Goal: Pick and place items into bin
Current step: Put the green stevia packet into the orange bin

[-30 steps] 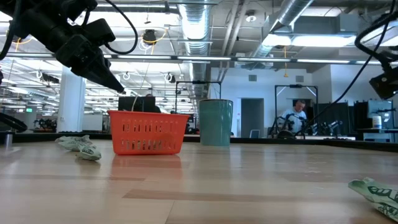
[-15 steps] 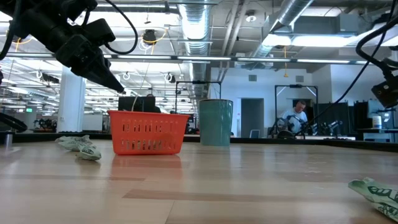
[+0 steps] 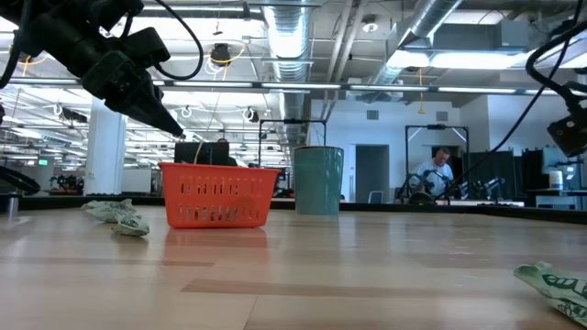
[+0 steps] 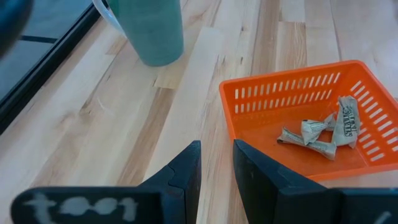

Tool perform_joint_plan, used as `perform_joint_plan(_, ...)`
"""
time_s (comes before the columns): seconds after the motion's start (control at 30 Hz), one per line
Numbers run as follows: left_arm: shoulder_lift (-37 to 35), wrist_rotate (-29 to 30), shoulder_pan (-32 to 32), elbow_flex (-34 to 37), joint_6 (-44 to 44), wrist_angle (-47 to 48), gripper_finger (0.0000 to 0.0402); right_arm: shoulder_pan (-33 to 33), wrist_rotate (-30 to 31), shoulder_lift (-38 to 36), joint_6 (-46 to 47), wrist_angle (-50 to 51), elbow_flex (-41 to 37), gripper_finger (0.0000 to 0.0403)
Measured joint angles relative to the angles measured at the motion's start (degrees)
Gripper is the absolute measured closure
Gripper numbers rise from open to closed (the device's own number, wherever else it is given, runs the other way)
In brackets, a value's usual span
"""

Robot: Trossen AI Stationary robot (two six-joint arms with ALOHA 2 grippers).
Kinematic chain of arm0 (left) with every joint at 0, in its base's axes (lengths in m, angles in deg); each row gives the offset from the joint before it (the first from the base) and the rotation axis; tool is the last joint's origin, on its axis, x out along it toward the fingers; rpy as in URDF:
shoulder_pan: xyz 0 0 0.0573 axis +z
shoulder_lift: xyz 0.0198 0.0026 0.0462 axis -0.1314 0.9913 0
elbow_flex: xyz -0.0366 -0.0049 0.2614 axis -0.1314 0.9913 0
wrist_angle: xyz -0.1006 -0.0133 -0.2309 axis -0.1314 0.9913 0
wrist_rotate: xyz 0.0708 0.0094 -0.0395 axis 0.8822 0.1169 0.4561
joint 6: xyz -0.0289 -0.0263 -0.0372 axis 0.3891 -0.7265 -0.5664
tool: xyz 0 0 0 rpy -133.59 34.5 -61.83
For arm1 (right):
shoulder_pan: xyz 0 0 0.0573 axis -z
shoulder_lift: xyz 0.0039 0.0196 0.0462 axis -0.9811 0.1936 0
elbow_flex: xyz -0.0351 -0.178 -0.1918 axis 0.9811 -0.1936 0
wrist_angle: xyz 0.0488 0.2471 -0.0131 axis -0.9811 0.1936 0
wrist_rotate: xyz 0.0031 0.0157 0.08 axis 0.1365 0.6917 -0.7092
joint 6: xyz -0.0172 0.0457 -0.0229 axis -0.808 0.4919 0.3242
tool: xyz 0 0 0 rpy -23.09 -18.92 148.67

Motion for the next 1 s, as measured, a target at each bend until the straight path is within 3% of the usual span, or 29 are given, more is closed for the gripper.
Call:
perform_joint_plan(0.3, 0.0, 0.3, 0.0, 0.0, 0.0, 0.0, 0.0319, 0.0, 5.3, 0.0, -3.9, 0.0, 6.7, 0.04)
perform_joint_plan(0.53, 0.0, 1.7, 0.0, 0.0, 0.0, 0.0, 0.0319, 4.8, 20.9, -0.1, -16.9, -1.0, 14.7, 0.0399)
perform_joint_plan(0.67, 0.0, 1.7, 0.0, 0.0, 0.0, 0.0, 0.0319, 10.8, 28.6, -0.1, -31.2, -10.6, 17.5, 0.0399)
perform_joint_plan(0.83, 0.0, 1.7, 0.0, 0.0, 0.0, 0.0, 0.0319, 19.8, 24.9, 0.6, -50.6, -32.7, 18.0, 0.04)
perform_joint_plan(1.0, 0.0, 1.7, 0.0, 0.0, 0.0, 0.0, 0.0319, 27.5, 16.3, 3.9, -59.5, -44.4, 18.0, 0.0399)
